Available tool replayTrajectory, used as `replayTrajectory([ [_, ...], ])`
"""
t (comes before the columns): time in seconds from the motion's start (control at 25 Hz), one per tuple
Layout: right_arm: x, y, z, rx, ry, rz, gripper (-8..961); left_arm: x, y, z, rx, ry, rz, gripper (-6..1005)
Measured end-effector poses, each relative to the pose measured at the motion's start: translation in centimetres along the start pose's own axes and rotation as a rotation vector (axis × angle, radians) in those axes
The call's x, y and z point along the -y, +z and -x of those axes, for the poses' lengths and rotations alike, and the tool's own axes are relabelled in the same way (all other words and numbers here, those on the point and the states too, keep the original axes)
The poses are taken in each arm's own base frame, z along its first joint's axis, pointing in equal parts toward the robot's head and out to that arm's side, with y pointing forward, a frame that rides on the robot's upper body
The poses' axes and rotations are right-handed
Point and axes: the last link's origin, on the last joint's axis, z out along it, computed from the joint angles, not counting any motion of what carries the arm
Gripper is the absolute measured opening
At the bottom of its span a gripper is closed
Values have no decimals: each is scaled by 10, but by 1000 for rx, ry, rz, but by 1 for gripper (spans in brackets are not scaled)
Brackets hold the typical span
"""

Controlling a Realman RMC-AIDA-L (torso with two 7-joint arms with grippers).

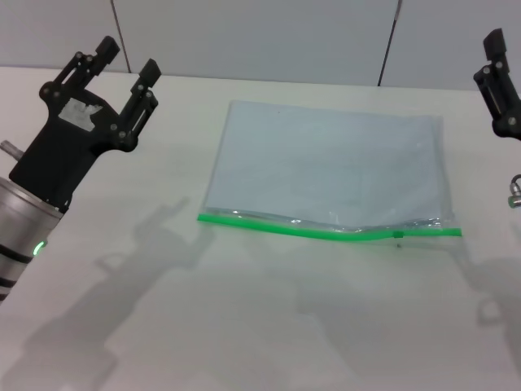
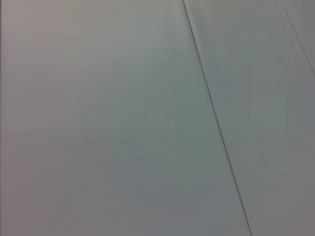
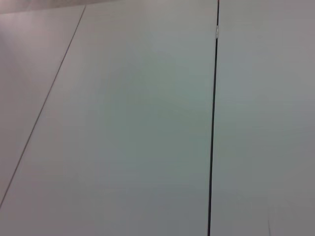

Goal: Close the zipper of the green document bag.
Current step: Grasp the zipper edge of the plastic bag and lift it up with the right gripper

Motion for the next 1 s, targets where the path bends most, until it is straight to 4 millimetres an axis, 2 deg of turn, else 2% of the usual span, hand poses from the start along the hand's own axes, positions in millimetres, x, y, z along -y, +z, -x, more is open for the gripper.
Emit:
replayTrajectory([
  [0.28, -1, -1, -1, 0, -14, 15, 860, 0, 2, 0, 2, -2, 1, 558],
  [0.52, -7, -2, -3, -11, -126, 74, 863, 0, 2, 0, 2, 0, 2, 557],
  [0.8, -15, -9, -21, -120, -382, 145, 861, 2, 1, 0, 2, 10, -9, 557],
  [1.0, -4, -19, -44, -286, -521, 142, 857, 3, 0, 0, 2, 13, -15, 556],
])
